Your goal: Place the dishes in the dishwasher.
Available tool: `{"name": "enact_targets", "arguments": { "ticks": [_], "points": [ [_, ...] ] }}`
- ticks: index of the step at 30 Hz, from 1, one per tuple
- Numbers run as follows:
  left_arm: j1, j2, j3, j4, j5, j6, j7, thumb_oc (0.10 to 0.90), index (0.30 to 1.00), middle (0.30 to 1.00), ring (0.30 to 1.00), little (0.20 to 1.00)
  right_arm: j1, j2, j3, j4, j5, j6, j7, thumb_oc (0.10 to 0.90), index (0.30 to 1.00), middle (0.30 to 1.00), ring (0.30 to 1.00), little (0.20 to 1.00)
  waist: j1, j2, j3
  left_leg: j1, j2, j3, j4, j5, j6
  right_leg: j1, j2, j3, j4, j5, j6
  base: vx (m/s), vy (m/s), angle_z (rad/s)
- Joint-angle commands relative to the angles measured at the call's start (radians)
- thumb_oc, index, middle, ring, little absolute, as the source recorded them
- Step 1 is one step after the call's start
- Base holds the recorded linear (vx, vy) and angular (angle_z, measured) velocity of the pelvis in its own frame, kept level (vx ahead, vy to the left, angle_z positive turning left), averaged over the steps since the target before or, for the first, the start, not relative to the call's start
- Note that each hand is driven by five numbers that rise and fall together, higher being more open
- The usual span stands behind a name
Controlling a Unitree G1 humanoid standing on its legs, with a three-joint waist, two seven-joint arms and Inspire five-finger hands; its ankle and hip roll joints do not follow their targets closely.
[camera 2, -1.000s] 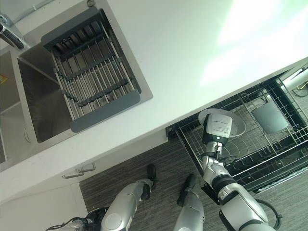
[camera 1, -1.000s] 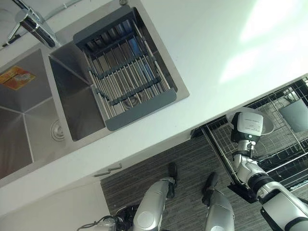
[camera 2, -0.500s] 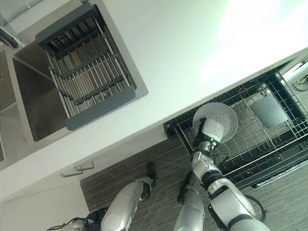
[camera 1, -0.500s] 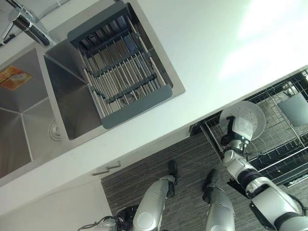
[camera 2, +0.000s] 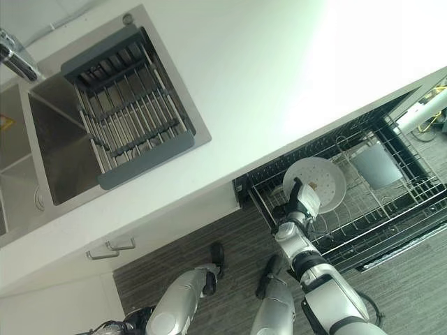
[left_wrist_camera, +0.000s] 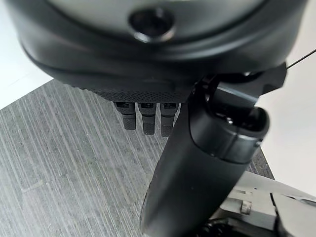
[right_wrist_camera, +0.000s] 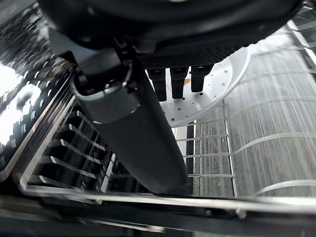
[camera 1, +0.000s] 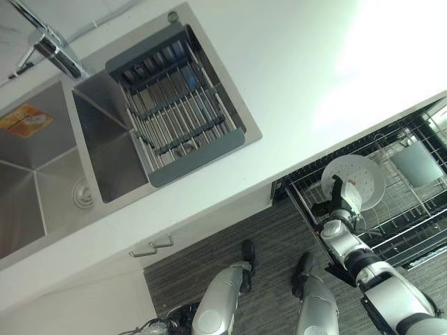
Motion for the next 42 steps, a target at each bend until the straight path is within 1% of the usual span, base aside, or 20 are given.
{"name": "enact_targets", "arguments": {
  "ticks": [1, 6, 10, 14, 17, 18, 19, 22, 24, 25, 26, 27, 28, 30, 32, 33, 35, 36, 40, 42],
  "points": [
    [-0.034, -0.037, 0.040, -0.039, -0.089, -0.024, -0.004, 0.800, 0.900, 0.900, 0.900, 0.900, -0.001, -0.033, 0.015, -0.119, -0.088, -0.002, -0.074, 0.800, 0.900, 0.900, 0.900, 0.900, -0.030, -0.015, -0.004, -0.005, 0.051, -0.076, 0.063, -0.196, -0.089, 0.046, -0.009, 0.066, -0.033, -0.089, 0.079, -0.03, 0.041, -0.16],
    [0.011, -0.033, 0.104, -0.064, -0.071, -0.022, 0.004, 0.800, 0.900, 0.900, 0.900, 0.900, 0.086, -0.091, -0.024, -0.430, -0.207, 0.039, -0.031, 0.800, 0.900, 0.900, 0.900, 0.900, -0.075, -0.042, -0.008, 0.017, 0.069, -0.035, 0.063, -0.207, -0.085, 0.044, 0.000, 0.097, -0.033, -0.092, 0.085, -0.04, 0.006, -0.27],
    [0.038, -0.032, 0.131, -0.067, -0.050, -0.025, 0.013, 0.800, 0.900, 0.900, 0.900, 0.900, 0.140, -0.130, -0.063, -0.547, -0.232, 0.019, -0.041, 0.800, 0.900, 0.900, 0.900, 0.900, -0.093, -0.060, -0.025, 0.043, 0.079, -0.014, 0.063, -0.219, -0.084, 0.057, 0.007, 0.110, -0.033, -0.098, 0.089, -0.03, -0.052, -0.25],
    [0.107, -0.042, 0.167, -0.081, 0.012, -0.025, 0.015, 0.800, 0.900, 0.900, 0.900, 0.900, 0.277, -0.178, -0.186, -0.759, -0.161, -0.096, 0.063, 0.800, 0.900, 0.900, 0.900, 0.900, -0.126, -0.077, -0.085, 0.132, 0.103, 0.020, 0.063, -0.237, -0.087, 0.138, 0.016, 0.125, -0.033, -0.123, 0.086, 0.09, -0.060, -0.39],
    [0.169, -0.047, 0.196, -0.092, 0.065, -0.003, 0.000, 0.800, 0.900, 0.900, 0.900, 0.900, 0.396, -0.179, -0.349, -0.943, -0.074, -0.280, 0.124, 0.800, 0.900, 0.900, 0.900, 0.900, -0.149, -0.085, -0.149, 0.204, 0.118, 0.039, 0.063, -0.258, -0.081, 0.214, 0.025, 0.123, -0.033, -0.149, 0.087, 0.24, -0.047, -0.16],
    [0.196, -0.046, 0.217, -0.085, 0.093, -0.006, -0.003, 0.800, 0.900, 0.900, 0.900, 0.900, 0.452, -0.184, -0.440, -0.999, 0.020, -0.383, 0.162, 0.800, 0.900, 0.900, 0.900, 0.900, -0.161, -0.091, -0.173, 0.223, 0.121, 0.048, 0.063, -0.265, -0.077, 0.235, 0.029, 0.123, -0.033, -0.158, 0.086, 0.23, -0.047, -0.03],
    [0.207, -0.044, 0.229, -0.082, 0.088, -0.003, -0.003, 0.800, 0.900, 0.900, 0.900, 0.900, 0.481, -0.189, -0.494, -1.009, 0.034, -0.438, 0.131, 0.800, 0.900, 0.900, 0.900, 0.900, -0.167, -0.094, -0.181, 0.234, 0.122, 0.052, 0.063, -0.271, -0.076, 0.245, 0.031, 0.125, -0.033, -0.163, 0.088, 0.15, -0.034, 0.03],
    [0.230, -0.030, 0.269, -0.063, 0.088, 0.005, -0.016, 0.800, 0.900, 0.900, 0.900, 0.900, 0.555, -0.180, -0.663, -0.951, 0.059, -0.533, -0.037, 0.800, 0.900, 0.900, 0.900, 0.900, -0.189, -0.097, -0.203, 0.252, 0.123, 0.062, 0.063, -0.285, -0.072, 0.264, 0.037, 0.125, -0.033, -0.175, 0.094, 0.09, -0.011, -0.02],
    [0.242, -0.023, 0.283, -0.054, 0.096, 0.005, -0.026, 0.800, 0.900, 0.900, 0.900, 0.900, 0.603, -0.134, -0.755, -0.870, 0.079, -0.599, -0.142, 0.800, 0.900, 0.900, 0.900, 0.900, -0.199, -0.095, -0.210, 0.258, 0.123, 0.065, 0.063, -0.292, -0.065, 0.278, 0.041, 0.119, -0.033, -0.182, 0.093, 0.08, -0.002, 0.00],
    [0.243, -0.019, 0.285, -0.051, 0.098, 0.010, -0.029, 0.800, 0.900, 0.900, 0.900, 0.900, 0.623, -0.106, -0.788, -0.812, 0.015, -0.628, -0.235, 0.800, 0.900, 0.900, 0.900, 0.900, -0.203, -0.092, -0.212, 0.260, 0.122, 0.061, 0.063, -0.294, -0.062, 0.287, 0.045, 0.115, -0.033, -0.184, 0.090, 0.08, -0.002, 0.01],
    [0.241, -0.016, 0.286, -0.054, 0.100, 0.017, -0.032, 0.800, 0.900, 0.900, 0.900, 0.900, 0.633, -0.095, -0.807, -0.775, -0.037, -0.626, -0.289, 0.800, 0.900, 0.900, 0.900, 0.900, -0.204, -0.090, -0.211, 0.260, 0.121, 0.057, 0.063, -0.295, -0.060, 0.294, 0.048, 0.111, -0.033, -0.187, 0.088, 0.11, 0.005, -0.01],
    [0.235, -0.011, 0.276, -0.067, 0.107, 0.034, -0.034, 0.800, 0.900, 0.900, 0.900, 0.900, 0.646, -0.067, -0.823, -0.667, -0.020, -0.593, -0.352, 0.800, 0.900, 0.900, 0.900, 0.900, -0.202, -0.084, -0.209, 0.263, 0.113, 0.046, 0.063, -0.298, -0.055, 0.307, 0.052, 0.104, -0.033, -0.192, 0.082, 0.10, 0.006, -0.01],
    [0.234, -0.010, 0.267, -0.070, 0.105, 0.035, -0.033, 0.800, 0.900, 0.900, 0.900, 0.900, 0.645, -0.058, -0.822, -0.620, 0.000, -0.606, -0.367, 0.800, 0.900, 0.900, 0.900, 0.900, -0.201, -0.082, -0.208, 0.263, 0.111, 0.042, 0.063, -0.298, -0.054, 0.310, 0.052, 0.101, -0.033, -0.193, 0.080, 0.09, 0.011, -0.01],
    [0.229, -0.007, 0.253, -0.069, 0.094, 0.036, -0.031, 0.800, 0.900, 0.900, 0.900, 0.900, 0.643, -0.045, -0.821, -0.535, 0.058, -0.595, -0.368, 0.800, 0.900, 0.900, 0.900, 0.900, -0.197, -0.078, -0.207, 0.262, 0.107, 0.039, 0.063, -0.298, -0.054, 0.312, 0.051, 0.098, -0.033, -0.194, 0.077, 0.04, 0.012, 0.03],
    [0.213, 0.000, 0.229, -0.068, 0.067, 0.045, -0.029, 0.800, 0.900, 0.900, 0.900, 0.900, 0.627, -0.040, -0.819, -0.369, 0.157, -0.631, -0.352, 0.800, 0.900, 0.900, 0.900, 0.900, -0.187, -0.070, -0.200, 0.257, 0.101, 0.033, 0.063, -0.294, -0.056, 0.310, 0.048, 0.090, -0.033, -0.196, 0.071, 0.03, 0.033, 0.06],
    [0.204, 0.001, 0.218, -0.065, 0.057, 0.047, -0.025, 0.800, 0.900, 0.900, 0.900, 0.900, 0.615, -0.044, -0.820, -0.304, 0.200, -0.627, -0.331, 0.800, 0.900, 0.900, 0.900, 0.900, -0.181, -0.065, -0.196, 0.255, 0.099, 0.030, 0.063, -0.291, -0.057, 0.308, 0.047, 0.086, -0.033, -0.195, 0.067, 0.02, 0.043, 0.08],
    [0.185, 0.000, 0.195, -0.067, 0.033, 0.047, -0.020, 0.800, 0.900, 0.900, 0.900, 0.900, 0.589, -0.057, -0.803, -0.189, 0.217, -0.608, -0.305, 0.800, 0.900, 0.900, 0.900, 0.900, -0.168, -0.055, -0.183, 0.252, 0.092, 0.019, 0.063, -0.281, -0.059, 0.306, 0.046, 0.081, -0.033, -0.193, 0.057, 0.03, 0.055, 0.13],
    [0.173, -0.008, 0.174, -0.086, 0.000, 0.041, -0.015, 0.800, 0.900, 0.900, 0.900, 0.900, 0.557, -0.071, -0.760, -0.118, 0.221, -0.582, -0.267, 0.800, 0.900, 0.900, 0.900, 0.900, -0.152, -0.041, -0.163, 0.251, 0.082, 0.002, 0.063, -0.268, -0.059, 0.307, 0.047, 0.078, -0.033, -0.189, 0.044, 0.02, 0.062, 0.17],
    [0.168, -0.025, 0.136, -0.137, -0.056, 0.008, 0.003, 0.800, 0.900, 0.900, 0.900, 0.900, 0.494, -0.097, -0.656, -0.049, 0.211, -0.521, -0.200, 0.800, 0.900, 0.900, 0.900, 0.900, -0.129, -0.012, -0.118, 0.234, 0.064, -0.020, 0.063, -0.248, -0.061, 0.301, 0.049, 0.070, -0.033, -0.188, 0.027, -0.02, 0.095, 0.10],
    [0.162, -0.032, 0.120, -0.152, -0.066, -0.005, 0.012, 0.800, 0.900, 0.900, 0.900, 0.900, 0.455, -0.109, -0.610, -0.012, 0.214, -0.512, -0.170, 0.800, 0.900, 0.900, 0.900, 0.900, -0.118, 0.001, -0.096, 0.222, 0.058, -0.031, 0.063, -0.239, -0.062, 0.294, 0.051, 0.062, -0.033, -0.186, 0.020, -0.04, 0.065, 0.09]
  ]
}}
